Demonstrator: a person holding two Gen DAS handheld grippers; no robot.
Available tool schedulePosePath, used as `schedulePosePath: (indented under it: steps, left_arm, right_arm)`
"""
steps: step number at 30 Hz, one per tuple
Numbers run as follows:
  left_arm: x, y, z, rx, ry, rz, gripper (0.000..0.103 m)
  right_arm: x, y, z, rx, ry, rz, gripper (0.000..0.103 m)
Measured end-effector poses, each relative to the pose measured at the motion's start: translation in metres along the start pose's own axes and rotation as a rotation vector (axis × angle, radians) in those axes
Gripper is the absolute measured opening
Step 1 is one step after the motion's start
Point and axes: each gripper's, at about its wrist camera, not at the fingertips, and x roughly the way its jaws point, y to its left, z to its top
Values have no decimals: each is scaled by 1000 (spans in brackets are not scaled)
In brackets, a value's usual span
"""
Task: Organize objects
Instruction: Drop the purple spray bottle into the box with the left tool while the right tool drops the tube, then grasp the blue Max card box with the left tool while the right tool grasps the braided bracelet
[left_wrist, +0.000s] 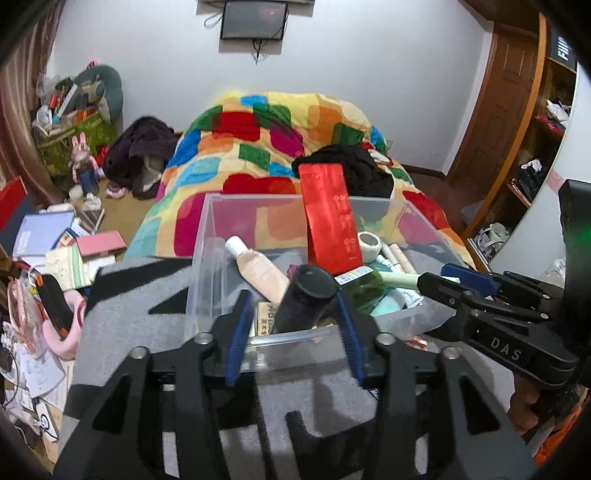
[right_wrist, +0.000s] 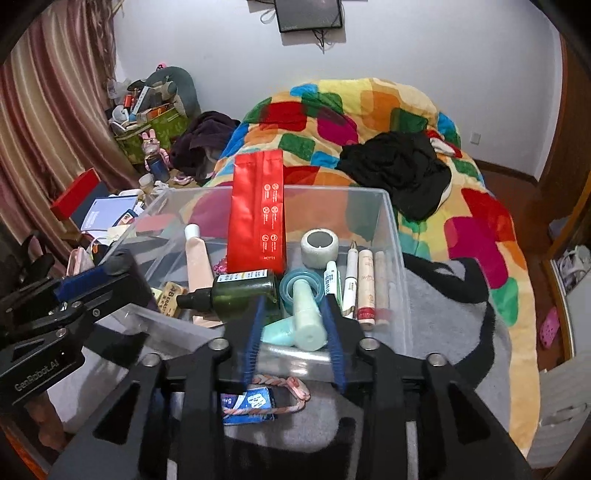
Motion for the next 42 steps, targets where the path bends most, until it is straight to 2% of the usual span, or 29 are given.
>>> schedulePosePath:
  steps: [5,9,12,16,24,28,29,33,38,42]
  left_arm:
    - [-19,-9,-1,39,-50,6,63]
    - [-28,-13,-8,59,-57,-2,71]
    - [-28,-15,-19,74,-35,-7,72]
    - [-17,-16,-37,80,23,-17,73]
    - [10,-14,-66,72,149,-37,73]
    - [10,-20,-71,100,167,-50,73]
    - [10,-22,-71,105,169,-58,73]
    - [16,-35,-71,147,184,-71,73]
    - [30,-51,-68,196,227,-90,73]
    - [40,-66,-62,245,248,-95,73]
  right_arm:
    - [-22,2,-3,-30,-57,-14,54]
    - [-40,-4,-11,-40,-88,-14,57]
    - [-47,-11,-20,-26,-79,3,60]
    - [-41,-16,-36,-19,-34,12,60]
    - [5,-14,-54,-9,108,39,60]
    - [27,-17,-56,12,160,10,45]
    - [28,-20,-56,34,160,22,36]
    - [30,-26,-57,55,167,1,12]
    - [18,-34,-65,52,150,-27,11]
    - [5,-46,-72,88,135,-13,11]
